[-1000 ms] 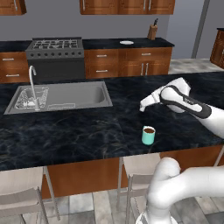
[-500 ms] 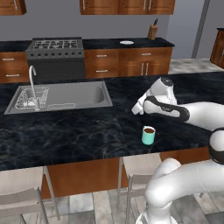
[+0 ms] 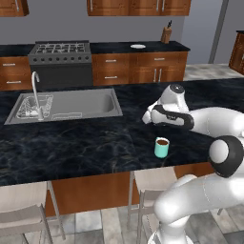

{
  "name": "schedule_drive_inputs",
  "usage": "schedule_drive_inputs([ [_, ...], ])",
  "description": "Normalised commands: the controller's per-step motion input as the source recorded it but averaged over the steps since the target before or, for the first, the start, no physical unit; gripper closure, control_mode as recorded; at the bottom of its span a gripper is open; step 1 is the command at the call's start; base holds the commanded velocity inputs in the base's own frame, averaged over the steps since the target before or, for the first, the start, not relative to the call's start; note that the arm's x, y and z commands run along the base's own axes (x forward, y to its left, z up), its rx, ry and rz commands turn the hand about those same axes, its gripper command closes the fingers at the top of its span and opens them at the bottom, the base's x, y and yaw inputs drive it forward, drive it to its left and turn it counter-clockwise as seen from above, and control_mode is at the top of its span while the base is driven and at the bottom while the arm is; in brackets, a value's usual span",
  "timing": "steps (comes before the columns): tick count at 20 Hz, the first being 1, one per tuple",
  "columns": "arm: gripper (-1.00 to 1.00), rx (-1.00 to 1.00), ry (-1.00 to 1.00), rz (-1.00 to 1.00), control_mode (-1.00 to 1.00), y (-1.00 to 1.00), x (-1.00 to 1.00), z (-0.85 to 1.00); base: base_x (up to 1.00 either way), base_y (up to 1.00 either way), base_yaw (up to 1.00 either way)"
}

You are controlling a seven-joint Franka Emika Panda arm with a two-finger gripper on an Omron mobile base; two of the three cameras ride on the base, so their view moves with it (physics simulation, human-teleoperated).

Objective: Pick up the marshmallow and place it in the cup of hot chocolate on the dining counter.

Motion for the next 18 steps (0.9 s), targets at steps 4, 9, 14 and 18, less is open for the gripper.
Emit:
schedule_drive_inputs([
  [4, 1.00, 0.00, 0.00, -0.11, -1.00, -0.51, 0.00, -0.22, 0.00, 0.00, 0.00],
  [9, 1.00, 0.00, 0.00, -0.08, -1.00, -0.06, 0.02, -0.12, 0.00, 0.00, 0.00],
  [14, 1.00, 0.00, 0.00, -0.03, -1.00, 0.00, -0.25, -0.05, 0.00, 0.00, 0.00],
  [18, 1.00, 0.02, 0.00, -0.03, -1.00, 0.00, -0.48, -0.07, 0.00, 0.00, 0.00],
])
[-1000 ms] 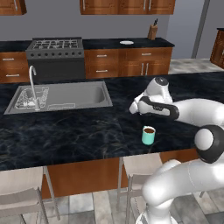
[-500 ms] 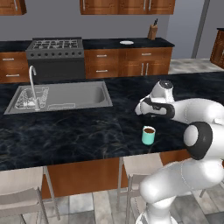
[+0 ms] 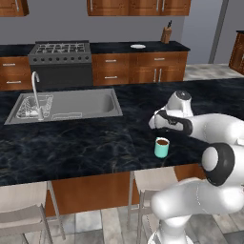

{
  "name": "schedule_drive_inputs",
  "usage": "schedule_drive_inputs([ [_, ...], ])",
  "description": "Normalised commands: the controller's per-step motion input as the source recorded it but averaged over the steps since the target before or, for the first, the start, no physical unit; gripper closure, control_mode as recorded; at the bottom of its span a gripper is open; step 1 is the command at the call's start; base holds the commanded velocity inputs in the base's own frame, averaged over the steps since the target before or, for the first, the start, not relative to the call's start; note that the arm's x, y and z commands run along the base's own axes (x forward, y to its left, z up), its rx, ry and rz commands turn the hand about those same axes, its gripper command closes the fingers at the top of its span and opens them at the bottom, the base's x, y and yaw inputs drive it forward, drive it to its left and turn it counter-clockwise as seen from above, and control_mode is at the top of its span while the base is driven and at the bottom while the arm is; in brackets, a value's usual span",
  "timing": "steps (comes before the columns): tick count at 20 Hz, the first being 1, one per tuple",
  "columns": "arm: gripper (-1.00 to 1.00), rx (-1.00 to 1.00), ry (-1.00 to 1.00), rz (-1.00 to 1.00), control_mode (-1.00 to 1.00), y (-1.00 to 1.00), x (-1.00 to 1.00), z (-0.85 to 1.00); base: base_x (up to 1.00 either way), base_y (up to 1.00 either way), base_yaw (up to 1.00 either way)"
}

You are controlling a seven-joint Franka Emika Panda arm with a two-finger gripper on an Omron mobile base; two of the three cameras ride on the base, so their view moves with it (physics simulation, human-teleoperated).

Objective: Pick up the marshmallow and place it in the cup of hot chocolate on the dining counter.

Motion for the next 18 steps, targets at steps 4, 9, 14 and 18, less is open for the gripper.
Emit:
schedule_drive_inputs([
  [4, 1.00, 0.00, -0.01, -0.04, -1.00, 0.00, -0.48, -0.08, 0.00, 0.00, 0.00],
  [9, 1.00, 0.00, 0.00, -0.04, -1.00, 0.00, 0.00, -0.11, 0.00, 0.00, 0.00],
  [14, 1.00, 0.00, 0.00, -0.01, -1.00, 0.00, 0.06, -0.15, 0.00, 0.00, 0.00],
  [18, 1.00, 0.00, 0.00, -0.01, -1.00, 0.02, -0.09, -0.09, 0.00, 0.00, 0.00],
])
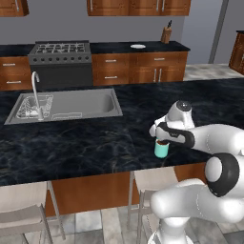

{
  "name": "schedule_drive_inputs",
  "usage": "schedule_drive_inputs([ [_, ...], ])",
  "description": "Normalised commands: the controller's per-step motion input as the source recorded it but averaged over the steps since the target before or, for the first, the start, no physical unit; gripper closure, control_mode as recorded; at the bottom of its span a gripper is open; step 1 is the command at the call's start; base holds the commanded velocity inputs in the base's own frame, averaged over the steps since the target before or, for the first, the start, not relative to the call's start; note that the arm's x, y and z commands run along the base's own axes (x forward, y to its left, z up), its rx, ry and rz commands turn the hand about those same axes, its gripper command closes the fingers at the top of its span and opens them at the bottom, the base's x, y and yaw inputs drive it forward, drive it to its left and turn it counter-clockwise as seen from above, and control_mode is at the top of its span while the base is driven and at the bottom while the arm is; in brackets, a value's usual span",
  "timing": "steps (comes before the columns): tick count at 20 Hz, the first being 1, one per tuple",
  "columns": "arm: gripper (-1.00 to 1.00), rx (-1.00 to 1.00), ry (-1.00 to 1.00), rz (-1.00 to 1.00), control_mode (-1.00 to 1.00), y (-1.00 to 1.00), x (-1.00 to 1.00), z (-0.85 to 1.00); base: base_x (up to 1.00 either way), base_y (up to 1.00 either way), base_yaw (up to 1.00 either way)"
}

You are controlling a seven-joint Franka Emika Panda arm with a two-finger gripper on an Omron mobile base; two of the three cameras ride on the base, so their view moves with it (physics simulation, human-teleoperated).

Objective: Pick up the marshmallow and place it in the cup of hot chocolate on the dining counter.

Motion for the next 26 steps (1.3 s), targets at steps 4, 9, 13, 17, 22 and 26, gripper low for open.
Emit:
schedule_drive_inputs([
  [4, 1.00, 0.00, 0.00, -0.02, -1.00, 0.07, -0.03, -0.04, 0.00, 0.00, 0.00],
  [9, 1.00, 0.00, -0.02, -0.01, -1.00, 0.01, 0.09, -0.16, 0.00, 0.00, 0.00],
  [13, 1.00, 0.00, 0.00, -0.02, -1.00, 0.00, 0.00, -0.23, 0.00, 0.00, 0.00],
  [17, 1.00, 0.00, 0.00, -0.04, -1.00, 0.00, 0.00, -0.17, 0.00, 0.00, 0.00],
  [22, 1.00, 0.00, -0.02, -0.04, -1.00, 0.00, 0.00, -0.14, 0.00, 0.00, 0.00],
  [26, 1.00, 0.00, 0.00, -0.04, -1.00, 0.00, 0.04, -0.20, 0.00, 0.00, 0.00],
])
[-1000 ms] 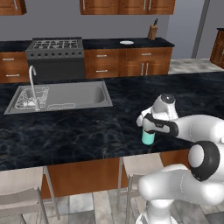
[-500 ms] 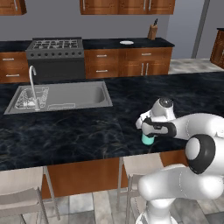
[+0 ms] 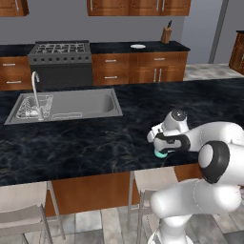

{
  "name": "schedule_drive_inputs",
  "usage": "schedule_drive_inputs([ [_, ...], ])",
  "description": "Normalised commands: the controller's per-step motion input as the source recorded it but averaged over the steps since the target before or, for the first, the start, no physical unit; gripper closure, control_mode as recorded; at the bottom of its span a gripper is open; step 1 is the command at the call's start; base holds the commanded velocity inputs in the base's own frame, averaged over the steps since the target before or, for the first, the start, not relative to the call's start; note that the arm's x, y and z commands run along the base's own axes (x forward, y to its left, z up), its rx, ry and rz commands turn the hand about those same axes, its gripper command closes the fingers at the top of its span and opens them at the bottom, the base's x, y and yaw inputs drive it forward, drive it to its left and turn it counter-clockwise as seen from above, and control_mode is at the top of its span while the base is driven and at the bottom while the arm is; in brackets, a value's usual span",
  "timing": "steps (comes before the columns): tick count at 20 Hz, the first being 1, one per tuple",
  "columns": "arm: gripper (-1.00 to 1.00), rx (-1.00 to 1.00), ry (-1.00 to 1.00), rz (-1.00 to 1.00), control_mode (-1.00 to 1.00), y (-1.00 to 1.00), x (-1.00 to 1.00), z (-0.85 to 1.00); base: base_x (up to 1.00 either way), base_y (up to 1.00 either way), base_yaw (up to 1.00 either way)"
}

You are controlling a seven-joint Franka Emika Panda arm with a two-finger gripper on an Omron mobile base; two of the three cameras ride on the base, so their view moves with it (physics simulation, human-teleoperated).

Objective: Pick up the marshmallow and place it in the cup of hot chocolate on the dining counter.

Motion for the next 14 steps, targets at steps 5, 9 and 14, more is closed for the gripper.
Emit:
schedule_drive_inputs([
  [5, 1.00, 0.00, 0.00, -0.03, -1.00, 0.00, 0.08, -0.12, 0.00, 0.00, 0.00],
  [9, -1.00, 0.00, 0.00, -0.04, -1.00, 0.03, -0.15, -0.06, 0.00, 0.00, 0.00],
  [14, -1.00, 0.00, -0.05, -0.06, -1.00, 0.02, -0.43, 0.00, 0.00, 0.00, 0.00],
])
